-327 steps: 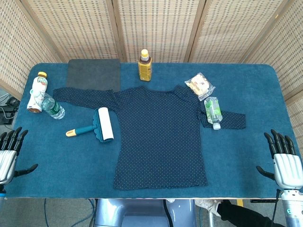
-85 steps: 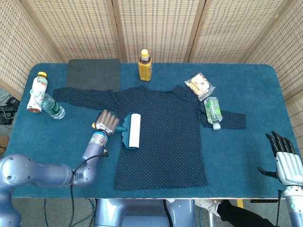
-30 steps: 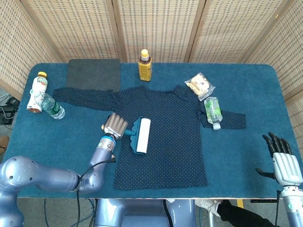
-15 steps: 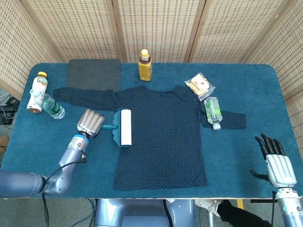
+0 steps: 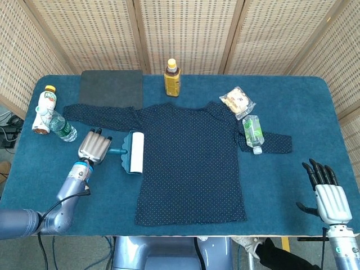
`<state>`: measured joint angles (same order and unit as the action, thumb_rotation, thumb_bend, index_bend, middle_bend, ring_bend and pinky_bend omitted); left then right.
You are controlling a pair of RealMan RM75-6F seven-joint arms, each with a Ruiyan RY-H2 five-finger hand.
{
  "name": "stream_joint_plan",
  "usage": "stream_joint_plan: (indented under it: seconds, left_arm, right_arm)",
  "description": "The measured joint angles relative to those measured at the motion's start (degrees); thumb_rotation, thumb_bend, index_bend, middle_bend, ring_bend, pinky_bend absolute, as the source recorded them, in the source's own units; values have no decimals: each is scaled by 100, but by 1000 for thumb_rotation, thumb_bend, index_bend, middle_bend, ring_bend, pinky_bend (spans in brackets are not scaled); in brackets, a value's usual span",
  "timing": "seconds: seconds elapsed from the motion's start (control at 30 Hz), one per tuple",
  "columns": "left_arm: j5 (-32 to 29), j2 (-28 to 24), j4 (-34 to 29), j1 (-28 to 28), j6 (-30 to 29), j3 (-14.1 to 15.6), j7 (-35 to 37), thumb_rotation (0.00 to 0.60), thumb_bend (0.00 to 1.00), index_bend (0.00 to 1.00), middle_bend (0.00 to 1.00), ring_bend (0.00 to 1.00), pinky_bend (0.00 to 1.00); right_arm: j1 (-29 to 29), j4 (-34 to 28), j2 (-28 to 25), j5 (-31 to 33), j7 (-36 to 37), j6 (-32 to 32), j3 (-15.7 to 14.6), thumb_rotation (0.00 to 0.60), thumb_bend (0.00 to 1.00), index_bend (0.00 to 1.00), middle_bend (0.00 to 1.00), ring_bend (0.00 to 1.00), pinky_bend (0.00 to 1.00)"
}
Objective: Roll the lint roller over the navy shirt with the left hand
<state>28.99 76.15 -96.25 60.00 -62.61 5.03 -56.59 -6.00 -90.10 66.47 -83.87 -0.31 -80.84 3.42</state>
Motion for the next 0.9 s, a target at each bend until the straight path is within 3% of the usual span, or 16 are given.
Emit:
stream_joint_plan:
  seconds: [0.2,0.4,0.6,0.9]
  left_arm:
    - [120,69,110,-133,19,-26,161,600,283,10,0,0,0]
    - [656,-35,4,-534,-196,-94,979,600,283,0,0,0,0]
    - [1945,-165,-160,-1215,-858,-46,2050,600,269,0,0,0,0]
    - [4081,-107,52,-2698,-2610,351,3407,600,267,0,0,0,0]
  right_arm:
    - [8,-10,-6,-8,-3,-23,0,600,153,14,0,0,0]
    - [11,67,16,18,51,-47,32,600,153,8,0,0,0]
    - [23,143,77,25,50,-135,75,600,153,0,0,0,0]
    - [57,156,141,-23,-60,-335,134,600,153,0,0,0,0]
